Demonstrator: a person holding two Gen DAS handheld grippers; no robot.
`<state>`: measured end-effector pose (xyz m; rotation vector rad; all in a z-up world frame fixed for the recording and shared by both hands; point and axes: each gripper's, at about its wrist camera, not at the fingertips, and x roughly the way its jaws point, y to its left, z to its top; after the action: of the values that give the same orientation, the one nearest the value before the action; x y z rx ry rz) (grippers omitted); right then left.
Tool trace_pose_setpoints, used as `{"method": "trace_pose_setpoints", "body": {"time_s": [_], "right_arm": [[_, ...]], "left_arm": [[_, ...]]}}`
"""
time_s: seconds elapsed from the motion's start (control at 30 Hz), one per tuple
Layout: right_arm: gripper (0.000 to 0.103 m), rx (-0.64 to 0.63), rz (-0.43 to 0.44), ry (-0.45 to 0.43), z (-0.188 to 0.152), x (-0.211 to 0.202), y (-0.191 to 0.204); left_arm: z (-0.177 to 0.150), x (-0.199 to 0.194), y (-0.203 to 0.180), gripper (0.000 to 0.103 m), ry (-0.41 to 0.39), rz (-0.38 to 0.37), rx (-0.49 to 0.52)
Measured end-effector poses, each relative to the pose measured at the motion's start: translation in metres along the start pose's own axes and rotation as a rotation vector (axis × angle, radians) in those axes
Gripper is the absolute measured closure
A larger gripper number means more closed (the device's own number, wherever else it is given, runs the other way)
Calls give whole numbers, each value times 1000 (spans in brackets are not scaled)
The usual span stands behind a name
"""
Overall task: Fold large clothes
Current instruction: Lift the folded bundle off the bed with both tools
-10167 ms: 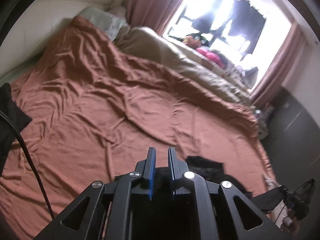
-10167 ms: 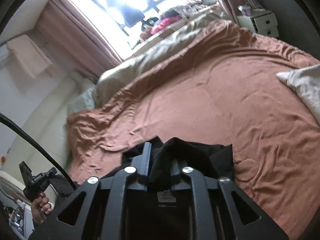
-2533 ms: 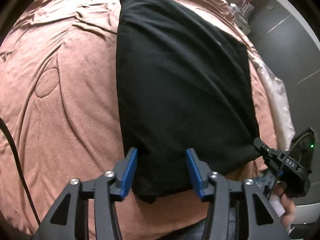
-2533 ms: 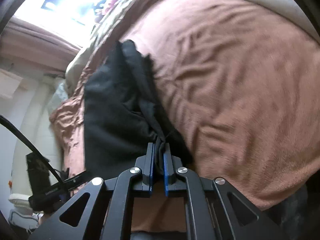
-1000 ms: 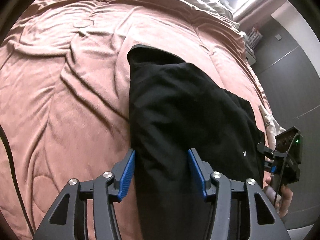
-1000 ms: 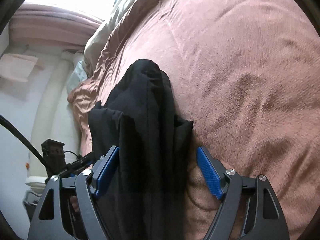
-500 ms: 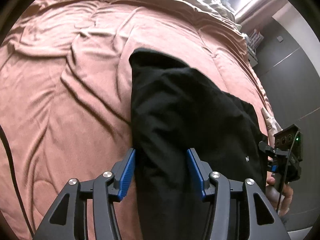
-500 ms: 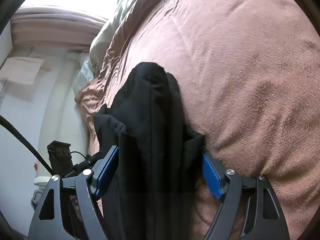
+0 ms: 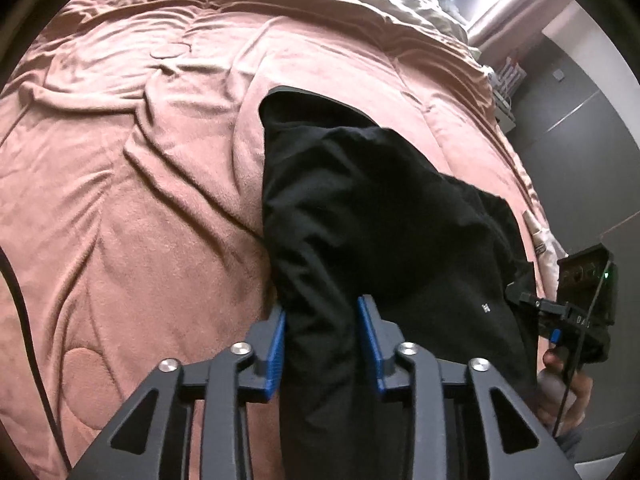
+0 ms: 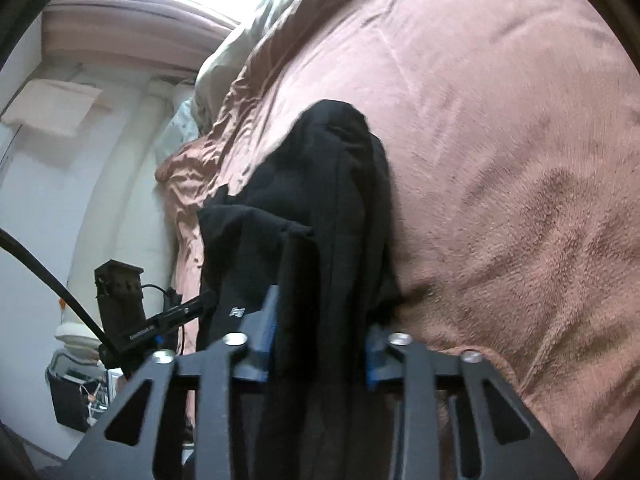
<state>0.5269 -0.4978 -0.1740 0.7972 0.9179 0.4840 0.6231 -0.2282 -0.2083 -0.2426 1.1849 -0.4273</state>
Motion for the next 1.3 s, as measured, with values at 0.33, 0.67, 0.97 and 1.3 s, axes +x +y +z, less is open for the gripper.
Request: {"method": "trace_pose_setpoints", "body": {"time_s": [0.33,0.67,0.97,1.3], "right_arm": [[93,-78,-16,-71,-18,-19,49],[94,-173,30,-132,-51,-60,115],[94,-335,95,-157,-86,-77,216],[94,-467,179,-116,-119,-28,329]], "left_arm": [[-5,-39,-6,87,-73,-24,-2],[-14,-122,-9,89,-228,-68,-16],[-19,-235,13,89,-400,-82,-40],[-33,-363,85,90,-539,11,-70]]}}
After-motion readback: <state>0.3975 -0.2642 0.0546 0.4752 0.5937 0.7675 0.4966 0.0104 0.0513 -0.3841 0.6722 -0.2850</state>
